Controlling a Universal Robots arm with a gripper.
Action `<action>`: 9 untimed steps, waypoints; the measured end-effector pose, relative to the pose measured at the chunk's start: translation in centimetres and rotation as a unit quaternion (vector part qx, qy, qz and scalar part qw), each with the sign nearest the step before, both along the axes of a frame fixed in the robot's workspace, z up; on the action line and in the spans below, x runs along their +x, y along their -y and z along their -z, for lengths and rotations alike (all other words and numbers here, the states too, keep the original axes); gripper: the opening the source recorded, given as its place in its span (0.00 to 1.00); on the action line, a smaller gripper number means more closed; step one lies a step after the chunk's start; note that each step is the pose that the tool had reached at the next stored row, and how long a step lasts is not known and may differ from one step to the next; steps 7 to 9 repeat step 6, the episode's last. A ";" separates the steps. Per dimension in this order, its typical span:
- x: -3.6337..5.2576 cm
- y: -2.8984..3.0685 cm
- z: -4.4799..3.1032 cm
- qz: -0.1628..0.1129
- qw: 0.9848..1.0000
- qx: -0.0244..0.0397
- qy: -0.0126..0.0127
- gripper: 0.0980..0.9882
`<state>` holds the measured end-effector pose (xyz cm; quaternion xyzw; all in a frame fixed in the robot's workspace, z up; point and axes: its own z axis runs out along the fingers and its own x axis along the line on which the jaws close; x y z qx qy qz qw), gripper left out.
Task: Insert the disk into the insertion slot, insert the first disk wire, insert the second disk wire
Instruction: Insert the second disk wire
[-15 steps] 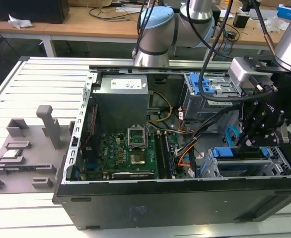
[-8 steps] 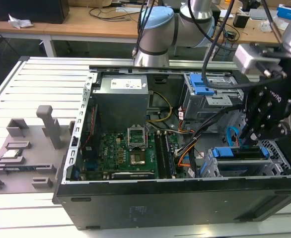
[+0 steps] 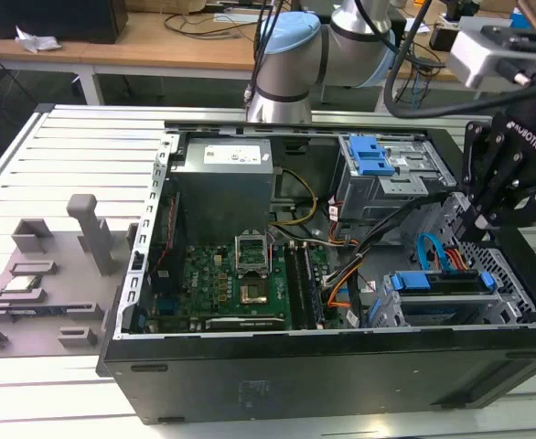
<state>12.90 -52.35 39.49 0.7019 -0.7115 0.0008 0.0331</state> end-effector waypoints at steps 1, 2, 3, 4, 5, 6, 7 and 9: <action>0.00 0.00 0.00 0.000 1.000 0.000 0.000 0.01; 0.00 -0.01 -0.01 0.000 1.000 0.000 0.000 0.01; 0.00 0.00 -0.02 0.000 1.000 0.000 0.000 0.01; 0.00 0.00 -0.01 0.000 1.000 0.000 0.000 0.01; 0.00 0.00 -0.01 0.000 1.000 0.001 0.000 0.01; 0.00 0.00 -0.02 0.000 1.000 0.001 0.000 0.01; 0.00 0.00 -0.02 0.000 1.000 0.001 0.000 0.01; 0.00 0.00 -0.02 0.000 1.000 0.001 0.000 0.01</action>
